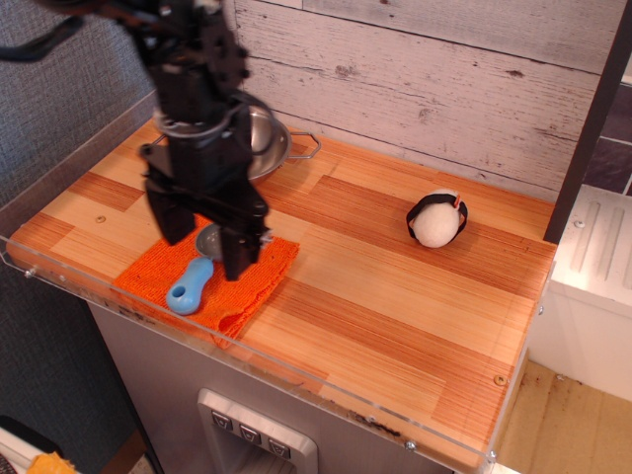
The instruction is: Place the spatula next to the pan.
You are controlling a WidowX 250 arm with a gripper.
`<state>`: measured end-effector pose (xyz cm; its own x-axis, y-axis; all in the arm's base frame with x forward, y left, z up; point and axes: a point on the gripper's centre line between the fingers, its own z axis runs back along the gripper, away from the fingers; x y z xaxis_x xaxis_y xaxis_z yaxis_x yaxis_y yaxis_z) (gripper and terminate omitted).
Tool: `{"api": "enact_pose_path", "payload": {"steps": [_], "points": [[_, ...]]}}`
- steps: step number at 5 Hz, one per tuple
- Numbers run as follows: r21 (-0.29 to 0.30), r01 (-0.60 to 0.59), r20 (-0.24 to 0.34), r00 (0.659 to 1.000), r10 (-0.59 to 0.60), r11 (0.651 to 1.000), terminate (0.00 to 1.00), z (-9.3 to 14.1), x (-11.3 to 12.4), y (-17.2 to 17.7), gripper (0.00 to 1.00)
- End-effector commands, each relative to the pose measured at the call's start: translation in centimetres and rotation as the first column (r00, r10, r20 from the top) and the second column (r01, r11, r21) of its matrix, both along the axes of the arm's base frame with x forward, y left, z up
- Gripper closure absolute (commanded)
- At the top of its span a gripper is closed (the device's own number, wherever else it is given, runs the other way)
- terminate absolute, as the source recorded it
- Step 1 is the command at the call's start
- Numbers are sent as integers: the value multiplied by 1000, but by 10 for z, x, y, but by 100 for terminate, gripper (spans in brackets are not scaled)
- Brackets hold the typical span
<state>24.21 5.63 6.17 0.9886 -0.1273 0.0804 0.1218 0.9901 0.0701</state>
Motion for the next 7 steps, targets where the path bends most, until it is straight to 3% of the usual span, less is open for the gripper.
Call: {"api": "enact_pose_path", "payload": {"steps": [1, 3, 4, 6, 7], "points": [[3, -117, -12, 993, 117, 993, 0, -3, -22, 19, 0], [13, -235, 15, 972, 234, 972, 0, -23, -20, 20, 0], [-28, -264, 37, 964, 265, 964, 0, -35, -13, 20, 0], [-51, -228, 44, 972, 231, 972, 0, -35, -6, 22, 0], [-35, -204, 60, 977, 206, 978, 0, -28, -4, 20, 100]]}}
